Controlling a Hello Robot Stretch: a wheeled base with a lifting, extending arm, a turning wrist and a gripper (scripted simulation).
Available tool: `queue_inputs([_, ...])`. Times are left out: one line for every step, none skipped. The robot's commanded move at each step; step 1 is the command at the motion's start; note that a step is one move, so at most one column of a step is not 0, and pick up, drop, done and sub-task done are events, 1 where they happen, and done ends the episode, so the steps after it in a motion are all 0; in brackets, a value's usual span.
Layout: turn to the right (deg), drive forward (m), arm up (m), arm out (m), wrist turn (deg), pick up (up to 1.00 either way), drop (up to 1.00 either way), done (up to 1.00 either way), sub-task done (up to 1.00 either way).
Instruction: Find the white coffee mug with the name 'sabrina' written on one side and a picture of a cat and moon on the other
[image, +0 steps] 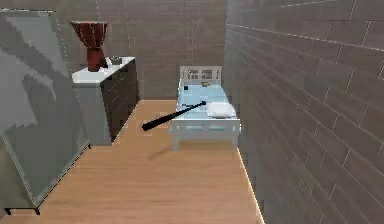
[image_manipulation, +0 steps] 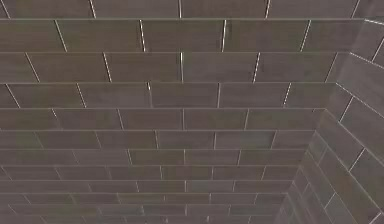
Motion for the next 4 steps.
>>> queue_inputs([-45.0,0.00,0.00,0.00,0.0,0.00,0.00,0.00,0.00])
queue_inputs([-45.0,0.00,0.00,0.00,0.0,0.00,0.00,0.00,0.00])
queue_inputs([-24.0,0.00,0.00,0.00,0.0,0.00,0.00,0.00,0.00])
queue_inputs([-3.0,0.00,0.00,0.00,0.0,0.00,0.00,0.00,0.00])
